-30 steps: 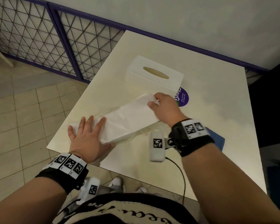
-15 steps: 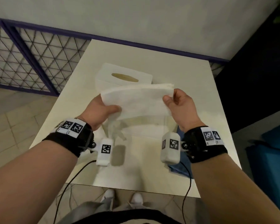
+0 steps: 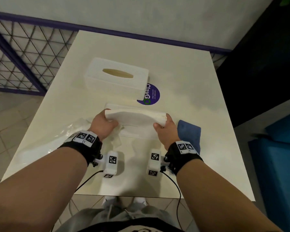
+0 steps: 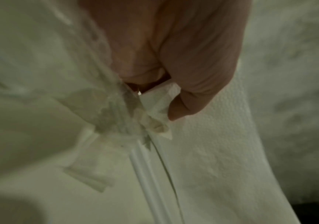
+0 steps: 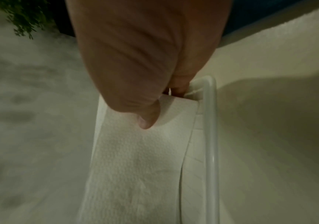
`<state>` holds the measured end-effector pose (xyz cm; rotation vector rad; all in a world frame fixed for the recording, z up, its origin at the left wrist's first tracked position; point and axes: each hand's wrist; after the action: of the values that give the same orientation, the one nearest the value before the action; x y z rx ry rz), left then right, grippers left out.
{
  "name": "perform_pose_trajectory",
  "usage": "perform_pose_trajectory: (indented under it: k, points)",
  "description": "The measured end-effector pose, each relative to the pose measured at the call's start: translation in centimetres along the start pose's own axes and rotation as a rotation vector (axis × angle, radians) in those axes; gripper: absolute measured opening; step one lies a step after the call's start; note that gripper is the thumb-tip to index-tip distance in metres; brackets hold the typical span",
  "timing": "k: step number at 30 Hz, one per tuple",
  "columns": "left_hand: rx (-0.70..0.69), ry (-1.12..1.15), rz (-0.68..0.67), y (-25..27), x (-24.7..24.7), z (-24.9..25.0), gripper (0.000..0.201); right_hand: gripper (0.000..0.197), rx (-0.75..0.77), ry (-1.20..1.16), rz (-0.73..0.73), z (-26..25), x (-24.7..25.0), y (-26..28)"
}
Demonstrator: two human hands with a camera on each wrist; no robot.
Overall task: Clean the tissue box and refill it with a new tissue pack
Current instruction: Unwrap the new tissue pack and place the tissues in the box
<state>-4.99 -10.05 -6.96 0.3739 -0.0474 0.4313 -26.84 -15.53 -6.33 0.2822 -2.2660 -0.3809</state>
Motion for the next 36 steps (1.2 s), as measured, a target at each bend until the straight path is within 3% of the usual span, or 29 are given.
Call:
perform_pose_trajectory:
  k: [6,9,13,19,23,26,29,31,33,36]
  points:
    - [0.039,-0.054,0.027,-0.2,1.5,0.0,0.044,0.057,0.038,0.047,-0.031,-1.0,-0.8,-1.2]
    - [-0.013,-0.151,0.051,-0.7,1.4,0.5,0.038,0.056,0.011,0.054,0.002,-1.3,-0.9,-2.1]
    - [-0.059,-0.304,-0.015,-1.3,-0.2,1.7,0.036,0.043,-0.014,0.064,0.045,-1.2,0.7,-3.0]
    - [-0.008,-0.194,0.027,-1.9,-1.1,2.9,0.043,0.037,0.015,0.010,0.076,-1.2,2.5,-4.2]
    - [0.076,-0.459,0.007,-1.2,-0.9,2.5,0.053,0.045,-0.002,0.143,-0.023,-1.2,2.0,-4.0]
    - [-0.060,-0.560,0.009,-0.8,0.3,2.7,0.064,0.052,0.009,0.300,-0.018,-1.7,2.3,-3.7]
    - [-0.289,-0.438,0.121,0.3,3.6,3.7,0.048,0.044,0.073,0.288,0.066,-2.9,2.7,-3.0]
    - [-0.309,-0.423,0.157,1.5,6.5,3.8,0.042,0.036,0.164,0.296,0.061,-4.3,1.9,-2.0]
    - [-0.213,-0.506,0.135,3.3,9.7,3.4,0.056,0.029,0.286,0.307,0.018,-6.2,-0.1,-0.9]
    - [0.001,-0.782,-0.022,5.7,12.9,2.2,0.118,0.025,0.475,0.293,-0.092,-9.5,-3.7,1.2]
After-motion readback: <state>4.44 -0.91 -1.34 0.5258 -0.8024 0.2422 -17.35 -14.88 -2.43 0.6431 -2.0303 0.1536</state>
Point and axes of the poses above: each hand's wrist, its own y-axis away from the middle knuckle, its own x-axis out of the back of the hand, z = x × y, and after that the axes turned 14 degrees about y, right-handed
